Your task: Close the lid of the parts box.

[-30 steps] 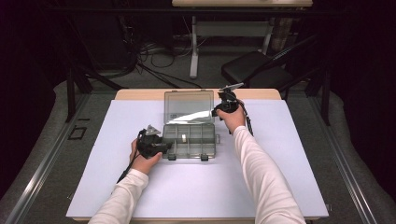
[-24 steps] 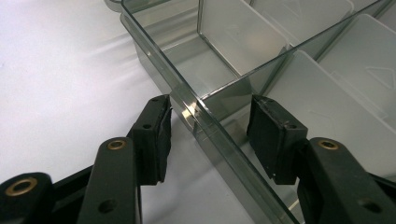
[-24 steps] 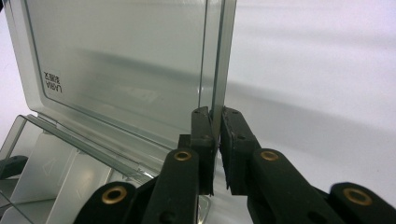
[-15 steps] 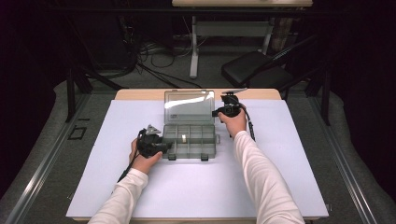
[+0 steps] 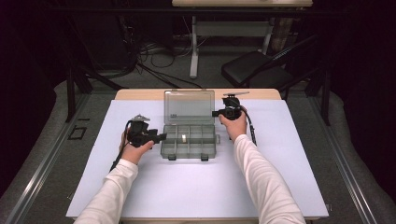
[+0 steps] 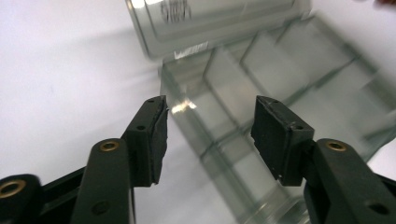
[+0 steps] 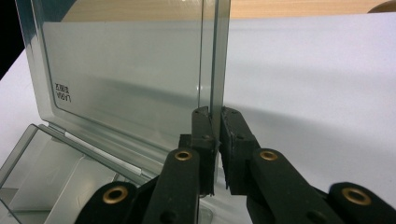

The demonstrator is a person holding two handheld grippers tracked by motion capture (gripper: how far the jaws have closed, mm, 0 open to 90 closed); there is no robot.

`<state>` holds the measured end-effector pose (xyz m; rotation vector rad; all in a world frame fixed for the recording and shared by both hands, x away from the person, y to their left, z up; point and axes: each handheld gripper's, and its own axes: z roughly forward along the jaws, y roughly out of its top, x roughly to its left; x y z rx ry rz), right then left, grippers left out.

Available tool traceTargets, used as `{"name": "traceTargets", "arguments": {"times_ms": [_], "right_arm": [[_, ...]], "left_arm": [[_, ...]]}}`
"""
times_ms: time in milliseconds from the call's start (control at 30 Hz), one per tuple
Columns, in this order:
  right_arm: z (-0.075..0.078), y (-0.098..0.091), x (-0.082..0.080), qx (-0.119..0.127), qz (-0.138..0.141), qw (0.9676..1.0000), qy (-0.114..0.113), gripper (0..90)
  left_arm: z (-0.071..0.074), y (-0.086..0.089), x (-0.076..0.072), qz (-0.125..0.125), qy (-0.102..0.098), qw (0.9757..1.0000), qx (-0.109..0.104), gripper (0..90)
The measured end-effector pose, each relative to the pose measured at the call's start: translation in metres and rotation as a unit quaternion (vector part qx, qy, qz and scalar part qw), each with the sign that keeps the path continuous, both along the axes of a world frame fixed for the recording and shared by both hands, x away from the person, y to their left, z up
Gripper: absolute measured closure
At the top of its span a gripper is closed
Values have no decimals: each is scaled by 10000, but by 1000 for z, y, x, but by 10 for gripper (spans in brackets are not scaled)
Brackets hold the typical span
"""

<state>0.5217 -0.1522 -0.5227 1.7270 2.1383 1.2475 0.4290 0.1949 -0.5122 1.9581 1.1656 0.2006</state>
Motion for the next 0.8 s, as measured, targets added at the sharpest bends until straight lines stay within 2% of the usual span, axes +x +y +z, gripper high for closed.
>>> {"name": "traceTargets", "arguments": {"times_ms": [33,67,133,200,267,367,467,567,633,800], "right_arm": [[0,0,-1,19,-10,10000,-39,849],[0,0,-2,-35,0,10000,-39,849],[-1,0,-3,11,-13,10000,-94,849],[-2,-1,-4,42,-28,9999,-144,849],[-2,-1,-5,45,-15,9998,-193,849],[-2,-1,-6,33,-15,9997,-248,849],[-3,-1,-7,38,-9,9995,-317,849],[-4,-2,-8,70,-1,9993,-357,849],[-4,-2,-8,86,-24,9994,-343,849],[-4,-2,-9,63,3,9993,-380,849]], "left_arm": [[5,1,2,44,-35,10000,-61,435],[9,1,5,96,-16,9998,-158,431],[16,1,10,199,56,9993,-314,421],[21,1,16,243,78,9989,-404,422],[26,0,22,312,4,9984,-465,422],[32,-3,31,319,-110,9989,-316,420],[38,-8,38,327,-283,9991,35,411],[43,-13,45,172,-424,9985,299,402],[47,-16,50,175,-468,9982,339,398],[55,-17,65,90,-441,9988,168,413]]}}
